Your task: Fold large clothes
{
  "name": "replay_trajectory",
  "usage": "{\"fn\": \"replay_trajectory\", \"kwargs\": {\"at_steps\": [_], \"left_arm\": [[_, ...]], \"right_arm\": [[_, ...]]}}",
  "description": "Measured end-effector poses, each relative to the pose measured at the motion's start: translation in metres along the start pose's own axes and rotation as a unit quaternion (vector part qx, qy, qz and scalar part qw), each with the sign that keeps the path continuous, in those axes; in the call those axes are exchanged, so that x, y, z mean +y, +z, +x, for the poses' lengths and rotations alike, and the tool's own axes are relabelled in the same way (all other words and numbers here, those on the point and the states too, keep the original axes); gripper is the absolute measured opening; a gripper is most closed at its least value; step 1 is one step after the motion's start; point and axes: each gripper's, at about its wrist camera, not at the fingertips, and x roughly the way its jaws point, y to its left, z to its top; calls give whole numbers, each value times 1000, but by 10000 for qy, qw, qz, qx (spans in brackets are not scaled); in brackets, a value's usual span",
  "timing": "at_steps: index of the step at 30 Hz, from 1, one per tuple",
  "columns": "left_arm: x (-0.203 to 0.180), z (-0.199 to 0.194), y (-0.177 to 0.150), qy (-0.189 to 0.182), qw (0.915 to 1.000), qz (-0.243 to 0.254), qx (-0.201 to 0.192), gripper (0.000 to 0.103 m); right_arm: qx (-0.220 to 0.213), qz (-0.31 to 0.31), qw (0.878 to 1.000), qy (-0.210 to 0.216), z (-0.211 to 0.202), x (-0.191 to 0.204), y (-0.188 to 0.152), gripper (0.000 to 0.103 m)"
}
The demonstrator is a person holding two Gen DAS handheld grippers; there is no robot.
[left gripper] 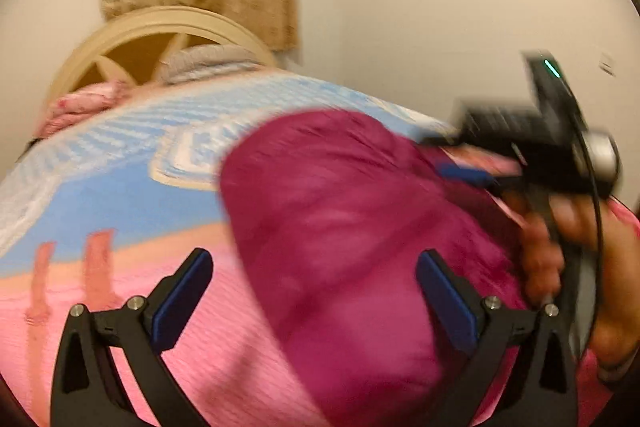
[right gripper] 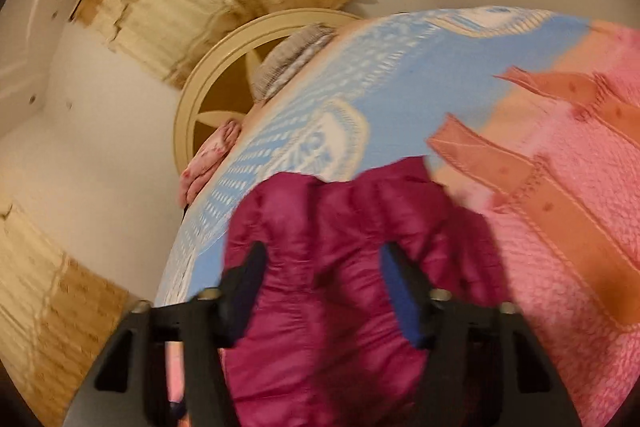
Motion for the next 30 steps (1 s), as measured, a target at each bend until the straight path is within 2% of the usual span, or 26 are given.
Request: {"fn": "replay_trajectory", "kwargs": {"at_steps": [3,6,9,11,13,15,22,30], "left_arm": [[7,25,27,779,9966,-255,128,103],[3,48,47,812,9950,-547,191,103],[-19,69,64,757,9959,-448,191,103],[-35,89,67,990,9941,-213,397,103],[-46,114,63,1285,9895,23,667,103],[-52,130,54,1287,9873,140,925,103],[-50,142,41,1294,9872,95,929,103],[-48,156,36,1117,9849,-11,1321,103]], "right_arm": [[-171,-331,9985,-411,1,-1,-5,52],[-412,-444,9955,-725,0,-7,-9,53],[-462,-351,9953,-776,0,-26,-13,53],[-447,-387,9943,-882,1,-35,-15,53],[-331,-224,9960,-794,5,-49,-16,53],[-289,-227,9962,-794,7,-54,-15,53],[-170,-109,9972,-724,18,-66,-14,53],[20,-55,9966,-821,30,-67,-12,53]]}}
